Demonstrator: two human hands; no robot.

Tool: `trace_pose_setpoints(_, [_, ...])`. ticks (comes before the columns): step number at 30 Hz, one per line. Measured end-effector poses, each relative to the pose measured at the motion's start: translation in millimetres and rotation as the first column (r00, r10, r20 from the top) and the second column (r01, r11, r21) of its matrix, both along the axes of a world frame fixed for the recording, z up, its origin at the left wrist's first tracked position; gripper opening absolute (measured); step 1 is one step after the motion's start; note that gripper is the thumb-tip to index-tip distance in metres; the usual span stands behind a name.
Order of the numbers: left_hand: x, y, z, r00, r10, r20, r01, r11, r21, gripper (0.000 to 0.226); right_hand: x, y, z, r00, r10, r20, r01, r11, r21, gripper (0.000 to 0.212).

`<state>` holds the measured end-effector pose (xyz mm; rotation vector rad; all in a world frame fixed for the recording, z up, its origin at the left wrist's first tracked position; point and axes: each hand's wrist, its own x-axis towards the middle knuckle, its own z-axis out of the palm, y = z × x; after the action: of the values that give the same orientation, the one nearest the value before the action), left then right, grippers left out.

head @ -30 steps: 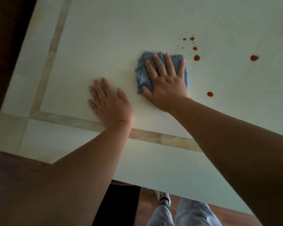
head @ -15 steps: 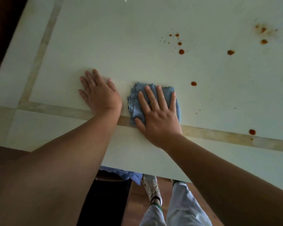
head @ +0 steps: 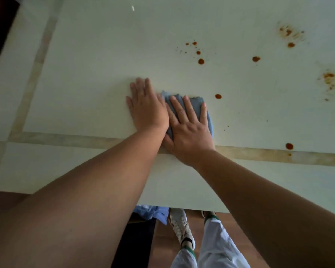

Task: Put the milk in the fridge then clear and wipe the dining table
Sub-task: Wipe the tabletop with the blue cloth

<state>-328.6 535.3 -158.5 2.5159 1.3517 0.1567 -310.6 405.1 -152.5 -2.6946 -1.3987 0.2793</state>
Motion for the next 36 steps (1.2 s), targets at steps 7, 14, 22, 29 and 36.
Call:
trace_pose_setpoints(7, [12.7, 5.7, -16.0, 0.998, -0.041, 0.044, 0.035, 0.992, 0.121, 0.062, -42.0, -40.3, 3.5, 0.98, -0.195, -0.043, 0.196, 0.981, 0.01, 0.08])
trace_pose_setpoints(14, [15.7, 3.5, -11.2, 1.0, -0.027, -0.007, 0.028, 0.994, 0.104, 0.057, 22.4, -0.1, 2.8, 1.0, -0.025, -0.013, 0.024, 0.999, -0.033, 0.086])
trace_pose_setpoints(22, [11.2, 5.2, -5.3, 0.996, -0.041, 0.079, 0.038, 0.999, 0.034, 0.067, 31.3, -27.8, 2.5, 0.999, -0.029, 0.024, 0.029, 1.0, -0.006, 0.088])
trace_pose_setpoints(29, [12.9, 3.8, -8.5, 0.998, -0.059, 0.003, 0.058, 0.993, 0.106, 0.063, 43.3, -65.8, 5.2, 0.977, -0.212, 0.002, 0.212, 0.975, -0.07, 0.093])
trace_pose_setpoints(36, [20.5, -4.1, -6.7, 0.992, -0.047, -0.12, 0.063, 0.989, 0.133, 0.059, 73.2, -36.9, 6.5, 0.997, -0.078, 0.009, 0.078, 0.996, -0.051, 0.084])
